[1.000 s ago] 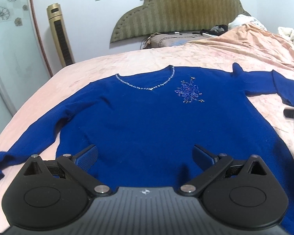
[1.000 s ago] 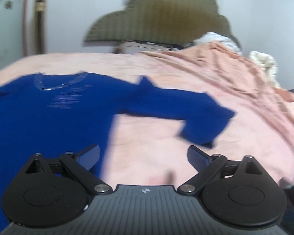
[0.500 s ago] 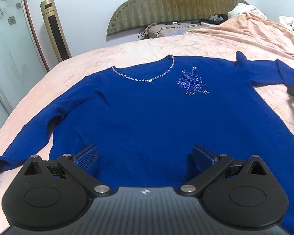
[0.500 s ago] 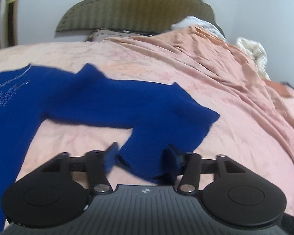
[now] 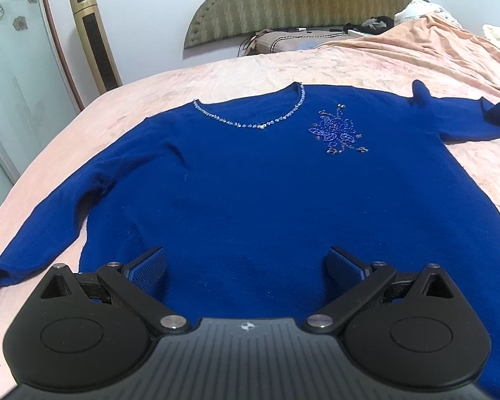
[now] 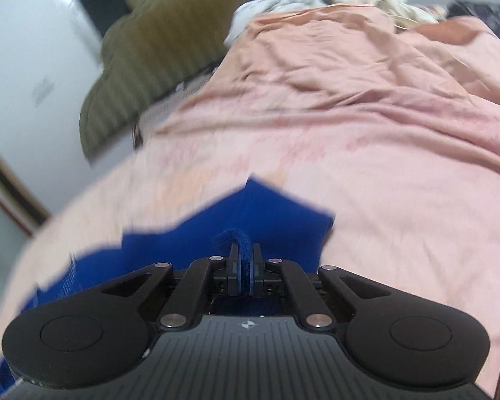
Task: Fold small clothes
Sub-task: 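Grasp the sweater sleeve cuff with the right tool and fold it across the body, then grasp the sweater side edge by the shoulder with the right tool and lift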
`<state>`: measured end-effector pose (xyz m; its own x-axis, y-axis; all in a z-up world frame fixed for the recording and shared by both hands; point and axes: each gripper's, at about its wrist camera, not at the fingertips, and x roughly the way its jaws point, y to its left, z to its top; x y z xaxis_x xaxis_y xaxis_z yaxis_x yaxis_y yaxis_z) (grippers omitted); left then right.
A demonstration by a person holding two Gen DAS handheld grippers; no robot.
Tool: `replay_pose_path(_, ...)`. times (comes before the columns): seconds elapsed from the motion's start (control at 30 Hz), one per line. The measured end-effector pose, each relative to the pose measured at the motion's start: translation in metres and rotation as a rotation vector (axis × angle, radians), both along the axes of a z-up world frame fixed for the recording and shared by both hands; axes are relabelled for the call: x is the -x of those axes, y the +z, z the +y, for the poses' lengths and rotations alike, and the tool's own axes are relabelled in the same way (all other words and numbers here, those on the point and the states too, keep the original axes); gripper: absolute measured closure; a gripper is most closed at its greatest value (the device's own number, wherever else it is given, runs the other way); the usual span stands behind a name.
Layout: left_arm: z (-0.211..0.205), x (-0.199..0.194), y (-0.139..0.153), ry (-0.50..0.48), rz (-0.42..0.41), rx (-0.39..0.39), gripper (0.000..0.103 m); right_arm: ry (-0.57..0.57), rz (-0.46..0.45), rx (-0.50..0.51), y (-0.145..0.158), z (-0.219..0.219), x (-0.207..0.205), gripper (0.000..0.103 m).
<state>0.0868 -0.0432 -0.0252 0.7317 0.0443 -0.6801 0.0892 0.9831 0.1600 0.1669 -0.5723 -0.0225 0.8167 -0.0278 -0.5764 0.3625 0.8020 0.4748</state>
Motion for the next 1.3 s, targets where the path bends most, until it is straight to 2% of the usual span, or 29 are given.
replay_pose_path(0.17, 0.003, -0.005, -0.003, 0.013, 0.021, 0.012, 0.000, -0.055, -0.026, -0.176, -0.006, -0.037, -0.018, 0.097)
replay_pose_path(0.3, 0.002, -0.005, -0.002, 0.018, 0.017, 0.005, 0.000, -0.024, -0.021, -0.342, -0.027, -0.039, -0.033, 0.096)
replay_pose_path(0.43, 0.003, -0.006, -0.003, 0.024, 0.020, 0.008, 0.000, 0.072, -0.002, -0.409, -0.038, -0.010, -0.048, 0.096)
replay_pose_path(0.57, 0.003, -0.008, -0.004, 0.029, 0.027, 0.008, 0.000, 0.170, -0.003, -0.460, -0.035, 0.028, -0.065, 0.095)
replay_pose_path(0.7, 0.002, -0.007, -0.003, 0.024, 0.027, 0.006, 0.000, 0.263, -0.029, -0.591, -0.033, 0.063, -0.082, 0.095)
replay_pose_path(0.73, 0.002, -0.006, -0.003, 0.023, 0.026, 0.004, 0.000, 0.298, -0.028, -0.622, -0.033, 0.074, -0.088, 0.094)
replay_pose_path(0.8, 0.002, -0.005, -0.002, 0.022, 0.025, 0.002, 0.000, 0.397, -0.015, -0.639, -0.032, 0.094, -0.097, 0.086)
replay_pose_path(0.83, 0.003, -0.006, -0.002, 0.023, 0.025, 0.002, 0.000, 0.439, 0.001, -0.615, -0.030, 0.104, -0.100, 0.077)
replay_pose_path(0.87, 0.004, -0.005, -0.002, 0.024, 0.025, 0.003, 0.000, 0.455, 0.008, -0.576, -0.026, 0.112, -0.099, 0.061)
replay_pose_path(0.9, 0.004, -0.006, -0.002, 0.026, 0.024, 0.004, 0.000, 0.453, 0.004, -0.503, -0.018, 0.117, -0.096, 0.054)
replay_pose_path(0.97, 0.005, -0.006, -0.002, 0.031, 0.024, 0.009, 0.000, 0.419, -0.008, -0.299, 0.001, 0.122, -0.086, 0.055)
replay_pose_path(1.1, 0.006, -0.008, -0.004, 0.032, 0.033, 0.022, 0.000, 0.379, 0.015, 0.232, 0.027, 0.146, -0.056, 0.055)
replay_pose_path(1.13, 0.005, -0.008, -0.005, 0.031, 0.033, 0.023, 0.000, 0.403, 0.026, 0.340, 0.027, 0.159, -0.049, 0.055)
replay_pose_path(1.3, 0.002, -0.009, -0.007, 0.019, 0.036, 0.018, 0.000, 0.603, 0.000, 0.720, 0.003, 0.225, -0.011, 0.045)
